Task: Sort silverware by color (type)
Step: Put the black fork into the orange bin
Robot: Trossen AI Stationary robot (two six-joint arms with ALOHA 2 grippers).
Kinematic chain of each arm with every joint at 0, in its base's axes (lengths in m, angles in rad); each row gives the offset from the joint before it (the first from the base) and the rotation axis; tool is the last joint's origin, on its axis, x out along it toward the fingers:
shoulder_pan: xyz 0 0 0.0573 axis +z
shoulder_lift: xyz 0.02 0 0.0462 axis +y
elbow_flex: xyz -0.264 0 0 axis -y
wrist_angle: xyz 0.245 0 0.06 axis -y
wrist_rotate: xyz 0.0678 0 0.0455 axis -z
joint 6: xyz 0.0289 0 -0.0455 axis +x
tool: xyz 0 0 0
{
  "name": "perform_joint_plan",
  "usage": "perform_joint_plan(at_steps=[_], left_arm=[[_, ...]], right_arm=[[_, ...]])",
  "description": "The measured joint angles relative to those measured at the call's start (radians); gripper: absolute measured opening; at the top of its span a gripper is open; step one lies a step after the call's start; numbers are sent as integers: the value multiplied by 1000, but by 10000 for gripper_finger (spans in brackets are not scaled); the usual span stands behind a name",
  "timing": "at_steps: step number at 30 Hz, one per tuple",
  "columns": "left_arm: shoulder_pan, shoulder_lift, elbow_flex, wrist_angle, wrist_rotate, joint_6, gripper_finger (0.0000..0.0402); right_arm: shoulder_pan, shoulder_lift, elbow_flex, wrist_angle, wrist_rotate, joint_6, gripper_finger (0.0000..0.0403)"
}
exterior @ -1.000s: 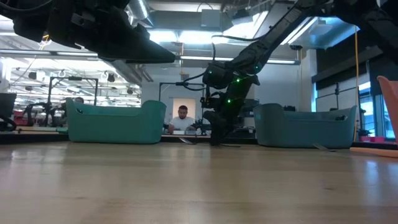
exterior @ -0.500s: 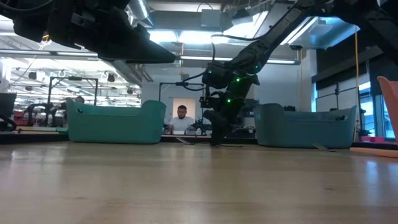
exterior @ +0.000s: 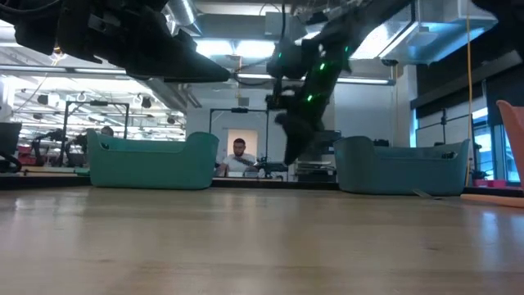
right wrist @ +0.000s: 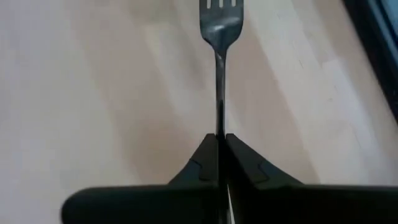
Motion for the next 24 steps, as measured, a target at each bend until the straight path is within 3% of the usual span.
perform_joint_plan(at_steps=[12,24], left_arm=[[-53,0,13,23,-1,-63,116],[-91,1,32,23,-1,-71,116]], right_arm=[[280,-285,0,-392,83,303,2],[686,-475,2,-694,140,861,1]])
